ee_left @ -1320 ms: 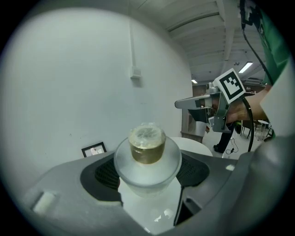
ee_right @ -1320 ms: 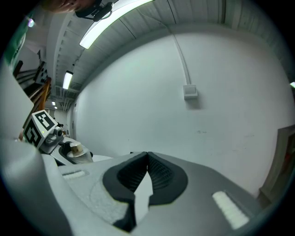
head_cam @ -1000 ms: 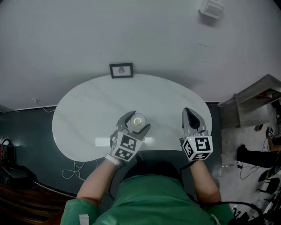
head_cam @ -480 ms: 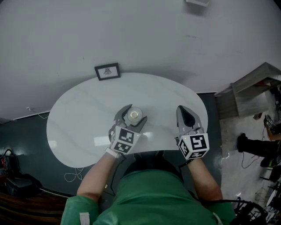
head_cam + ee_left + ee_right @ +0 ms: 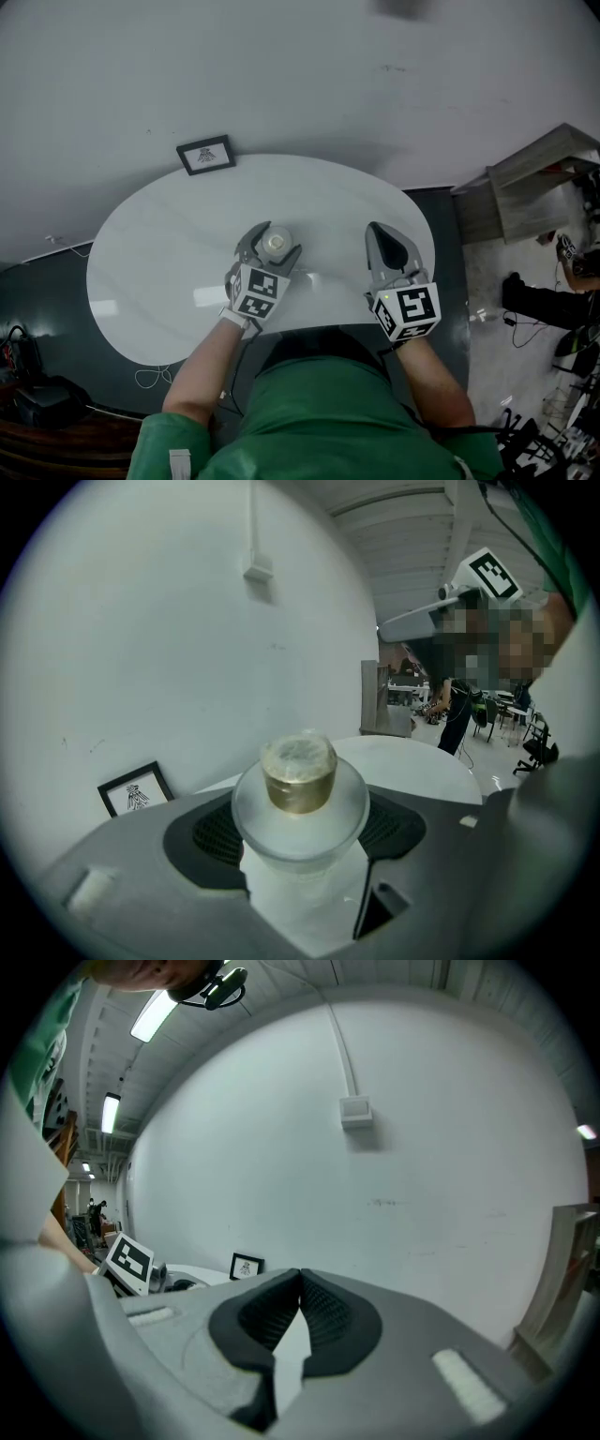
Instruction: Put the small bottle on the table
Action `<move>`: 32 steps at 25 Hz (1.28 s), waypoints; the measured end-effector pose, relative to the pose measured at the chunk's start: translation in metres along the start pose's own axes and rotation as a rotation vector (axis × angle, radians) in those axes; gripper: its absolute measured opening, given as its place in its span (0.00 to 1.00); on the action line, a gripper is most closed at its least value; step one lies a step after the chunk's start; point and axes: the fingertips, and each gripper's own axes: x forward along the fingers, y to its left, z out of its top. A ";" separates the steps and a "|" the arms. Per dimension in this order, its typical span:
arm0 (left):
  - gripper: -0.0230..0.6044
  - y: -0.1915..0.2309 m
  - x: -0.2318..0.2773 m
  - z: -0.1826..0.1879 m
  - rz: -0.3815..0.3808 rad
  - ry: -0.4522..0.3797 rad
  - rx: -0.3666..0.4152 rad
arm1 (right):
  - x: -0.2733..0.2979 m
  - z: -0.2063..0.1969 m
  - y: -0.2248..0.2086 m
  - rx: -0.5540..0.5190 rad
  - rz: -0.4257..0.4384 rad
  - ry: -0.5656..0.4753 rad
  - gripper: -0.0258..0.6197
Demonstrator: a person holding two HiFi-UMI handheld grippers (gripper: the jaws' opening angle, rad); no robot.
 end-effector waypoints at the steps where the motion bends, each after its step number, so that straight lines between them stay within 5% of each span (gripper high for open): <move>1: 0.59 0.001 0.005 -0.003 -0.003 0.007 -0.001 | 0.002 -0.002 -0.002 0.001 -0.002 0.007 0.04; 32: 0.59 -0.008 0.081 -0.063 -0.084 0.105 -0.053 | 0.011 -0.043 -0.023 0.039 -0.038 0.124 0.04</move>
